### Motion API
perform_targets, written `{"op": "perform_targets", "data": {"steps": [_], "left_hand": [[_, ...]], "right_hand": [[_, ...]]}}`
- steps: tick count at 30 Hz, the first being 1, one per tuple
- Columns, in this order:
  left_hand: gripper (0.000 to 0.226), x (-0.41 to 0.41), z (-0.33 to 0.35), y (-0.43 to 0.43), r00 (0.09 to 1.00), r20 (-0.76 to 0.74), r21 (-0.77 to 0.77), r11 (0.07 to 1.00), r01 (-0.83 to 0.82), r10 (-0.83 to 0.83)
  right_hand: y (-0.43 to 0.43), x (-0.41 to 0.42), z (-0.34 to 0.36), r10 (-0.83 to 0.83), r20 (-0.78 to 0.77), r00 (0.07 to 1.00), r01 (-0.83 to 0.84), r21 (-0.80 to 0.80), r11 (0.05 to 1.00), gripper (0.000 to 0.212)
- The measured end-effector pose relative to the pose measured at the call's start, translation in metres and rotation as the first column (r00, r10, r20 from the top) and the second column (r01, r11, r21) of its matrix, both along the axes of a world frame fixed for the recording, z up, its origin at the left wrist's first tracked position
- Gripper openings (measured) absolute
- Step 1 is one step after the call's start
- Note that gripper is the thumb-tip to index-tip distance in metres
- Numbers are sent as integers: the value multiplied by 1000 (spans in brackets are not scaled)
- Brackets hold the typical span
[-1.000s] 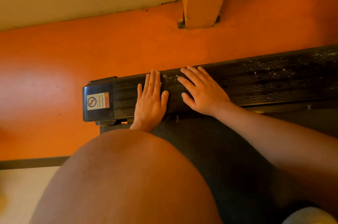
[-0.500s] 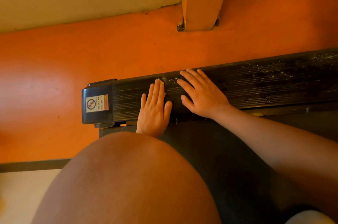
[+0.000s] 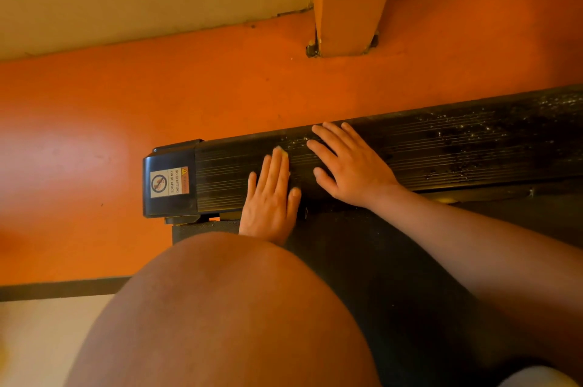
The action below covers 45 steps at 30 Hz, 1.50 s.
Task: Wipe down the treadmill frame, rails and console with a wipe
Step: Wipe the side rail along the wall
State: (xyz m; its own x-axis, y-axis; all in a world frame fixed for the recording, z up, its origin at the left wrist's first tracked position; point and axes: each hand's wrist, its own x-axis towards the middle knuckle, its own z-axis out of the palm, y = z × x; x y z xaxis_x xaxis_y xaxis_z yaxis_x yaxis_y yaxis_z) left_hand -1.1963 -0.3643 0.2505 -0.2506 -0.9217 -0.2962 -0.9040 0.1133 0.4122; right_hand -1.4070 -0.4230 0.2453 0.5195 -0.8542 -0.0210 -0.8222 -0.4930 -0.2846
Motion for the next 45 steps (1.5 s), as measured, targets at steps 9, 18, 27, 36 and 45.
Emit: {"op": "perform_targets", "data": {"steps": [9, 18, 27, 36, 45], "left_hand": [[65, -3, -9, -59, 998, 67, -51, 998, 23, -19], [66, -3, -3, 29, 1000, 18, 35, 999, -19, 18], [64, -15, -3, -19, 1000, 2, -19, 1000, -11, 11], [63, -21, -7, -13, 998, 1, -9, 998, -55, 55], [62, 0, 0, 15, 999, 20, 31, 999, 27, -27]], "right_hand": [[0, -1, -2, -3, -2, 1000, 3, -12, 1000, 55], [0, -1, -1, -2, -3, 1000, 2, -6, 1000, 56], [0, 0, -2, -1, -4, 1000, 1, -7, 1000, 55], [0, 0, -1, -4, -8, 1000, 4, -9, 1000, 55], [0, -1, 2, 4, 4, 1000, -4, 21, 1000, 55]]}}
